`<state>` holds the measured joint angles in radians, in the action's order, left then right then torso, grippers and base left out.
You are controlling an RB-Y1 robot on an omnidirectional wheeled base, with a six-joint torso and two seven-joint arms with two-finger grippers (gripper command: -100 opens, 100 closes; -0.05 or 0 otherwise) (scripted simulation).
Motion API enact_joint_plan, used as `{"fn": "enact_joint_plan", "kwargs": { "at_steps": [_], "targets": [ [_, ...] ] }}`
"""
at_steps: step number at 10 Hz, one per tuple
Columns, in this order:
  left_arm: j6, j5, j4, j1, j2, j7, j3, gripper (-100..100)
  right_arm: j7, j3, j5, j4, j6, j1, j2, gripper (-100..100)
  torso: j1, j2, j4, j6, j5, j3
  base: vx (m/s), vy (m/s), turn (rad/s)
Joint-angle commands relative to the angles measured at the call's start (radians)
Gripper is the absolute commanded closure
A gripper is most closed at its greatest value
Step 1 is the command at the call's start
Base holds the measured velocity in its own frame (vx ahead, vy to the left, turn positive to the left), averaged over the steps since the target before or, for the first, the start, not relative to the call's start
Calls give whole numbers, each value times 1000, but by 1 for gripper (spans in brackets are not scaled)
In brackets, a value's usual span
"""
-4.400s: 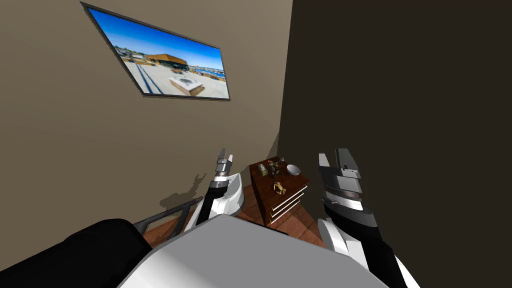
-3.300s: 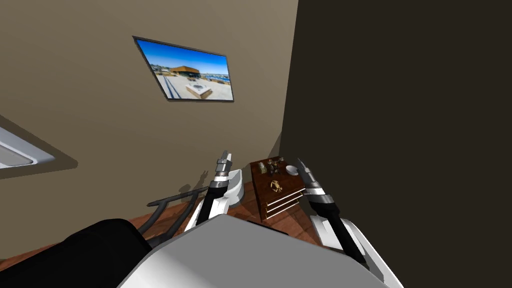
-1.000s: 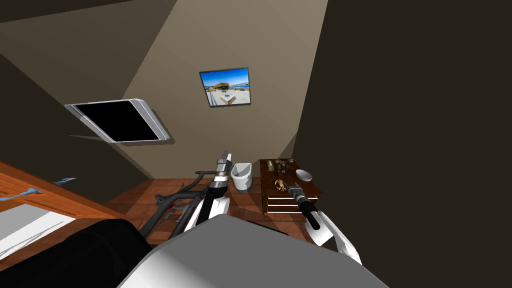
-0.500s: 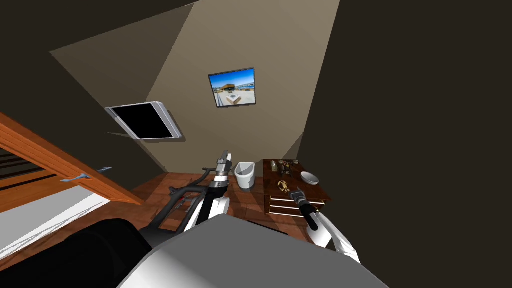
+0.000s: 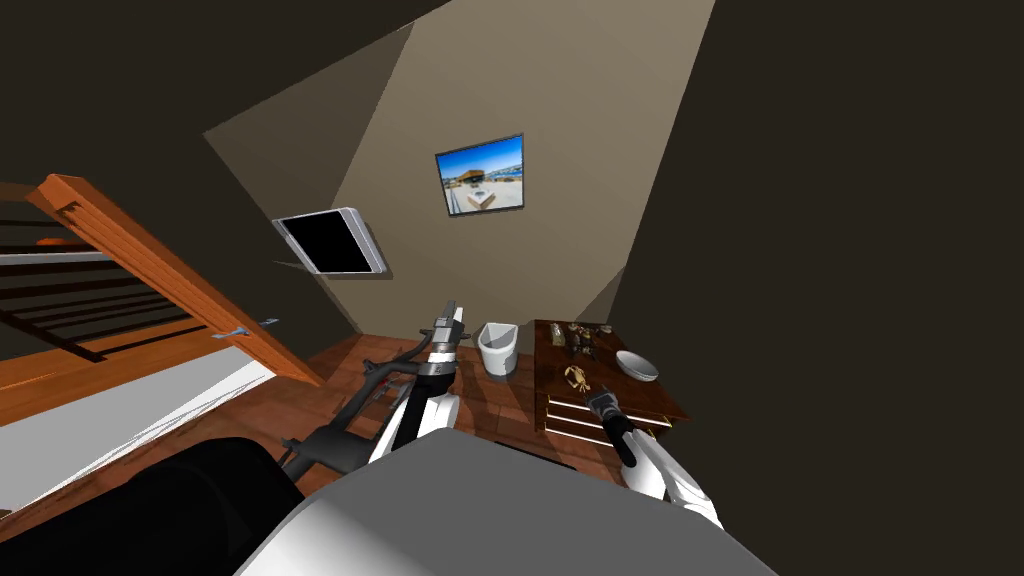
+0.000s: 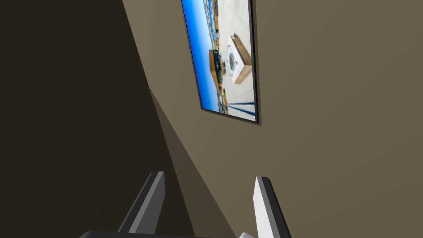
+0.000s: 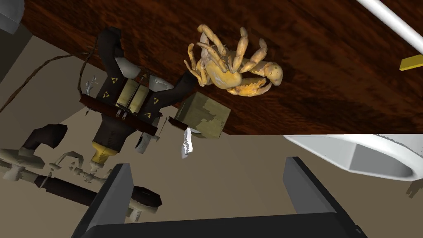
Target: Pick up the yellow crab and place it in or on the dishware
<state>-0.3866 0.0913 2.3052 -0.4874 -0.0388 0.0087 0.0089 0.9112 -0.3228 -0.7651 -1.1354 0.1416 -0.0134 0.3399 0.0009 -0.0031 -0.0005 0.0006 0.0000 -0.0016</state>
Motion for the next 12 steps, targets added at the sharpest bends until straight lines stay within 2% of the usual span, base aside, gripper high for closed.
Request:
{"fn": "enact_joint_plan", "kwargs": {
  "at_steps": [1,2,3,4,7,9,10,12],
  "targets": [
    [0,0,0,0,0,0,0,0,20,-16,-6,38,21,10,16,-100,0,0,0,0,0,0,14,20,102],
    [0,0,0,0,0,0,0,0,50,-28,-30,85,43,23,26,-100,0,0,0,0,0,0,17,29,202],
    [0,0,0,0,0,0,0,0,50,-28,-30,85,43,23,26,-100,0,0,0,0,0,0,17,16,98],
    [0,0,0,0,0,0,0,0,79,-40,-53,111,63,35,35,-100,0,0,0,1,0,0,24,22,169],
    [0,0,0,0,0,0,0,0,107,-52,-74,174,83,46,43,-100,0,0,0,0,0,0,19,19,109],
    [0,0,0,0,0,0,0,0,157,-73,-113,253,117,65,58,-100,1,-1,0,0,0,0,36,39,209],
    [0,0,0,0,0,0,0,0,157,-73,-113,253,117,65,58,-100,2,-1,0,0,0,-1,37,24,69],
    [0,0,0,0,0,0,0,0,200,-93,-146,322,145,80,70,-100,1,-2,0,0,0,-1,47,27,190]
  ]
}}
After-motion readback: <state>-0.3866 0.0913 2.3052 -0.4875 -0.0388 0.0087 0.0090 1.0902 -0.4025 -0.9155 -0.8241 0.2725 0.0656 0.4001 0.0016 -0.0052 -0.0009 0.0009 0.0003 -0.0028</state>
